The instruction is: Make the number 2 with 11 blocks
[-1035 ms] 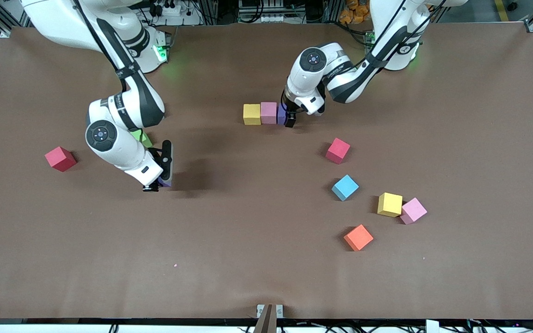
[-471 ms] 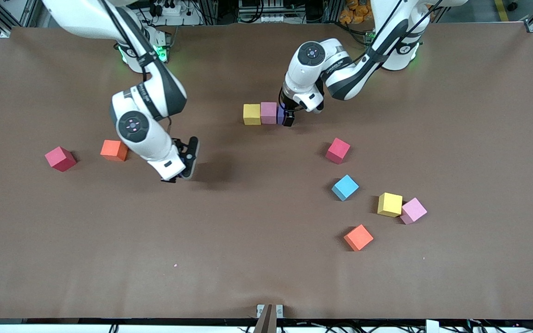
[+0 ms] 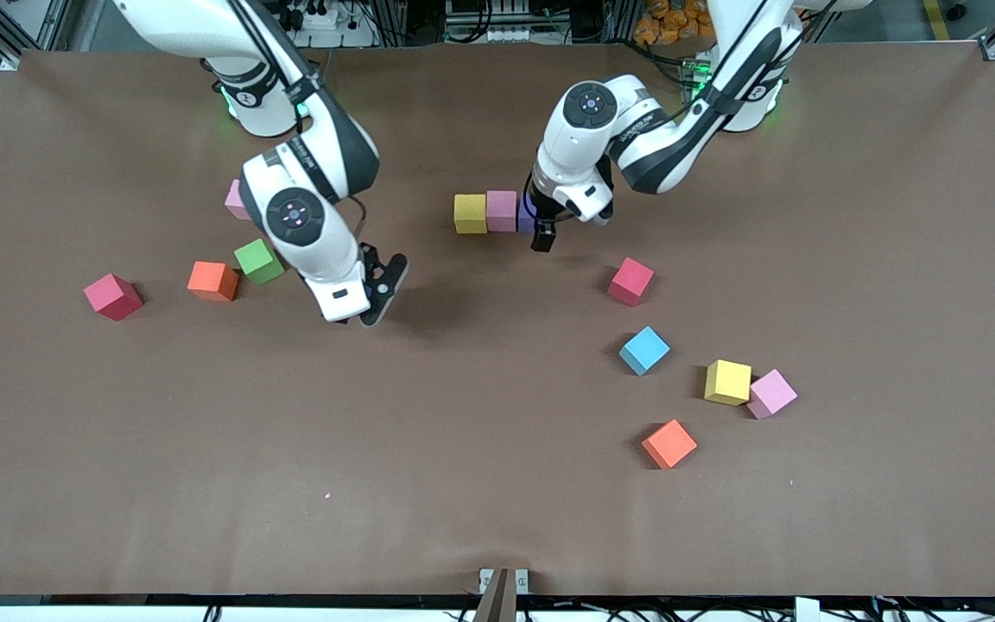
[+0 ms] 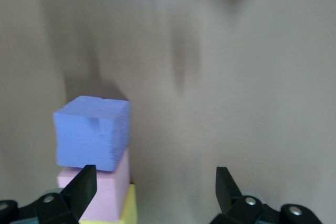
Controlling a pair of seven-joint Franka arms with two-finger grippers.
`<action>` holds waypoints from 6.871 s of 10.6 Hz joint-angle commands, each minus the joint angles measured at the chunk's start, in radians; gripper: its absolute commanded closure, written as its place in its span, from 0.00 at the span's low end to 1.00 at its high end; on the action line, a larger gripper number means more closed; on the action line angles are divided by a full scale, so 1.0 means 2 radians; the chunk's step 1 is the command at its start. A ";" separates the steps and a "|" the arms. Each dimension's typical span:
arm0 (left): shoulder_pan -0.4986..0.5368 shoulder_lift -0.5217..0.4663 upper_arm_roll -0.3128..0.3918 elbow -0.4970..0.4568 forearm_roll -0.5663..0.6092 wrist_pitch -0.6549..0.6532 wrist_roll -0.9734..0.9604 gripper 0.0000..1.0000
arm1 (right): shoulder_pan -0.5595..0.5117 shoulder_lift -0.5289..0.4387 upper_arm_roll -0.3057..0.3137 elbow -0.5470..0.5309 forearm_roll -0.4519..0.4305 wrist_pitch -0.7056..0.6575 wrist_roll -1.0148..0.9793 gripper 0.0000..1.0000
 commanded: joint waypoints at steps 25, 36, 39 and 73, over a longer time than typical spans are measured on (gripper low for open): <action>0.051 0.271 0.165 0.521 0.007 -0.307 0.684 0.00 | 0.240 0.233 0.010 0.238 -0.045 0.020 0.780 0.71; 0.029 0.298 0.200 0.528 0.007 -0.206 0.782 0.00 | 0.238 0.230 0.011 0.236 -0.036 0.014 0.782 0.71; 0.029 0.308 0.204 0.528 0.007 -0.194 0.802 0.00 | 0.239 0.229 0.012 0.236 -0.035 0.013 0.781 0.71; -0.009 0.278 0.225 0.514 0.042 -0.224 0.822 0.51 | 0.099 -0.060 0.018 0.036 -0.040 -0.086 0.488 0.00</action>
